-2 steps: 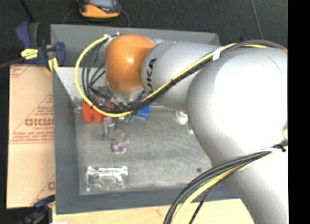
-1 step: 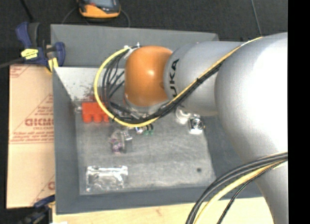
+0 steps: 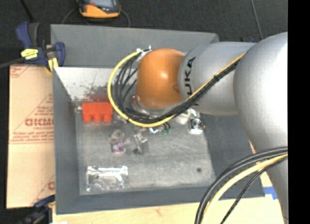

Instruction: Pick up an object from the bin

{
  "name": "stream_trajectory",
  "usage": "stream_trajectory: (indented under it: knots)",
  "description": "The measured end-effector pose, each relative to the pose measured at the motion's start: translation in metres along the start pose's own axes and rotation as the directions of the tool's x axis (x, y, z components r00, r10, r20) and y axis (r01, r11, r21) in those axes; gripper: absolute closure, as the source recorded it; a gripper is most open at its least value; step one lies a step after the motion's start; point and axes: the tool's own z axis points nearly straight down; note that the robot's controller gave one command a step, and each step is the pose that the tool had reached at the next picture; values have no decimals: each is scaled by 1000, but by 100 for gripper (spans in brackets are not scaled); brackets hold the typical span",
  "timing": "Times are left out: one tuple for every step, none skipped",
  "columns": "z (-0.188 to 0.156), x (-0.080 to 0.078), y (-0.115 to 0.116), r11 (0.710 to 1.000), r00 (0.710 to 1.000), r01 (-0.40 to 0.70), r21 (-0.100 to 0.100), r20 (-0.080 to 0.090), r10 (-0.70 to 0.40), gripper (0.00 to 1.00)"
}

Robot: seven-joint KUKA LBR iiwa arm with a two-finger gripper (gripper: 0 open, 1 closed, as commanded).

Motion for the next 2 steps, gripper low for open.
stream_trajectory:
  knots:
    - [31, -20, 27, 927, 927, 376, 0, 5, -376, 0]
    - [30, 0, 11, 842, 842, 540, 0, 2, -540, 0]
